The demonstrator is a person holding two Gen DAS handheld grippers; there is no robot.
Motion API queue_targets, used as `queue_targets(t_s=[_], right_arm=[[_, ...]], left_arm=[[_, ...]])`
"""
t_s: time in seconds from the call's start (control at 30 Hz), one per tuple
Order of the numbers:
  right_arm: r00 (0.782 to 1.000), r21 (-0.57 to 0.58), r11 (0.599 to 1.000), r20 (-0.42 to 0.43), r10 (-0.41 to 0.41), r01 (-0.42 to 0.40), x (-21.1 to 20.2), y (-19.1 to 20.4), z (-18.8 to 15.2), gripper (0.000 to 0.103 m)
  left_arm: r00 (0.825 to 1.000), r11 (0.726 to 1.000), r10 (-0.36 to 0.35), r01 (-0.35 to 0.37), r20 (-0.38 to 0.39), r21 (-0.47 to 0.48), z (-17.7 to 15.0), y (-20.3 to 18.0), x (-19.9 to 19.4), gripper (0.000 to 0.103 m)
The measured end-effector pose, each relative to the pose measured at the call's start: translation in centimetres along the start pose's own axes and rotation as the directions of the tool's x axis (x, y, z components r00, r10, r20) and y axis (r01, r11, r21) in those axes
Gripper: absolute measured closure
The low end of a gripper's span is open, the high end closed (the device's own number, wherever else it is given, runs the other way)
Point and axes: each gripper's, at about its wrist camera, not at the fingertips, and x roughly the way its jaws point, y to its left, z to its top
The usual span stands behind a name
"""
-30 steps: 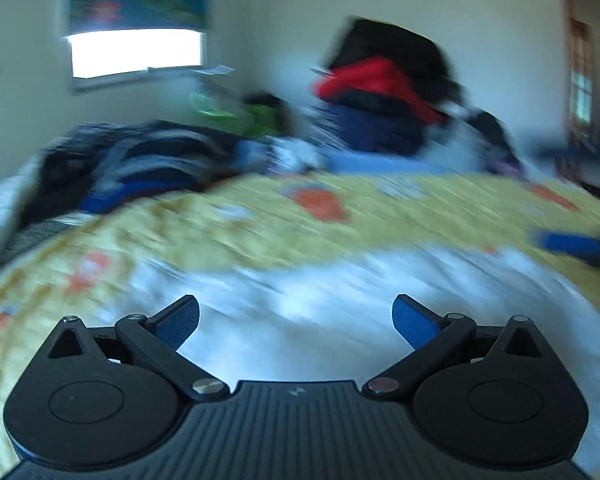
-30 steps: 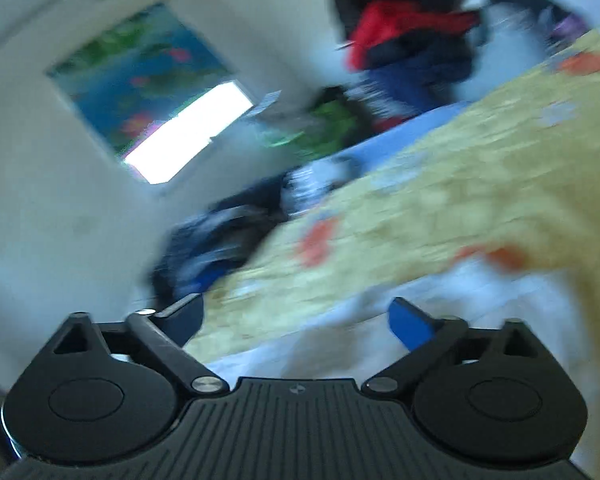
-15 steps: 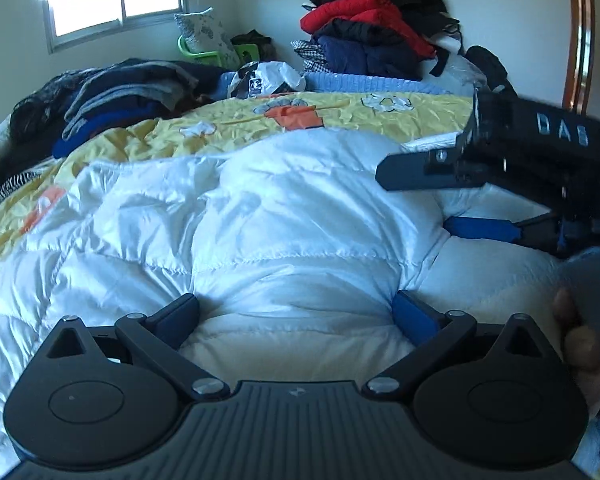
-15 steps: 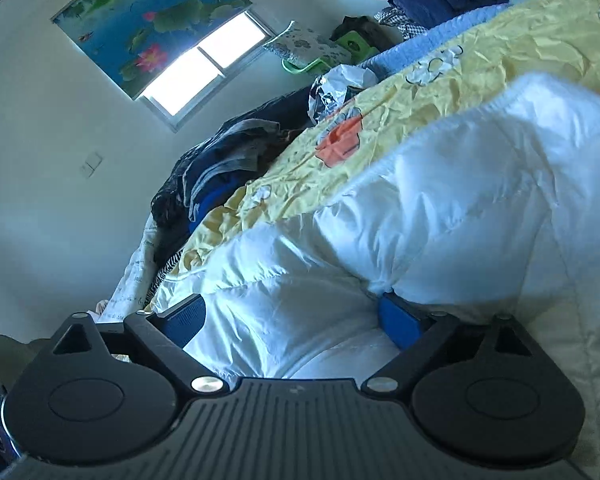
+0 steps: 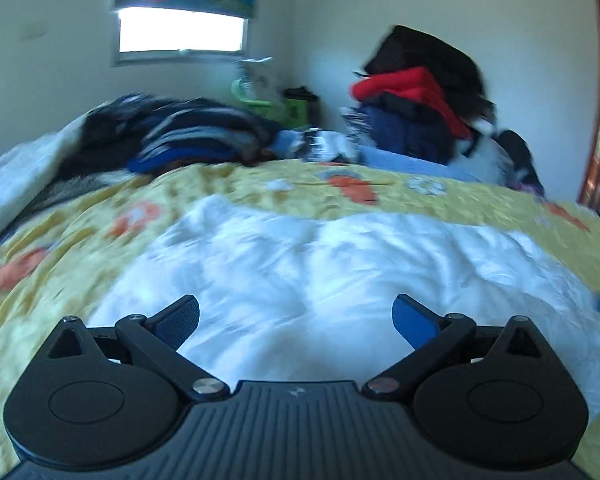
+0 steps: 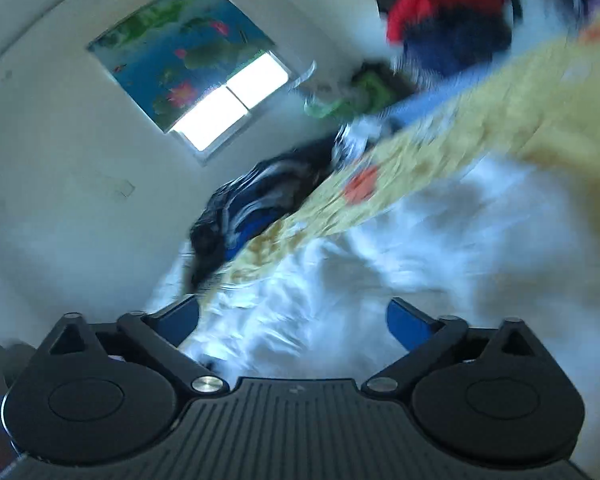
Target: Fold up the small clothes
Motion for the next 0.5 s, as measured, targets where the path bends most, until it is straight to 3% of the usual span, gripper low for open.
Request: queue_targets(t_s=[0.07,0.17,0.27,0.37,0.5], right_arm=[[0.994,-0.128,0.986,-0.006,-0.108,0.107,-1.4,0.5,-1.1,0.002],[0.990,-0.219,0.968,-0.051,-0.135,0.121,-1.3,1.2,-2.5,0.004],[0.982,-0.224,0.967,-0.109,-0.152,0.124,0.0,0.8,-3.5,0.004],[0.963,-0.206,0.962,-0.160,-0.216,0.181,0.9,-0.4,-5.0,0.005],[0.966,-0.218,0.962,-0.163,-0.200,0.162,0.9,-1.2,-6.3,0.006]], left_arm=[[1.000,1.000,0.006,-0.006,-0.030,-0.016,-0.8,0.7,-0.3,0.000],[0.998,0.999,-0.004,0.006,-0.056,0.038,-2.4,-0.3,0.2,0.000],[0.993,0.997,0.010,0.000,-0.120,0.079,-3.7,-1.5,1.4,0.000],[0.987,0.998,0.008,0.003,-0.159,0.067,-4.2,-1.6,2.5,0.000],[0.979,0.997,-0.003,0.019,-0.205,0.074,-4.7,-1.5,3.7,0.000]])
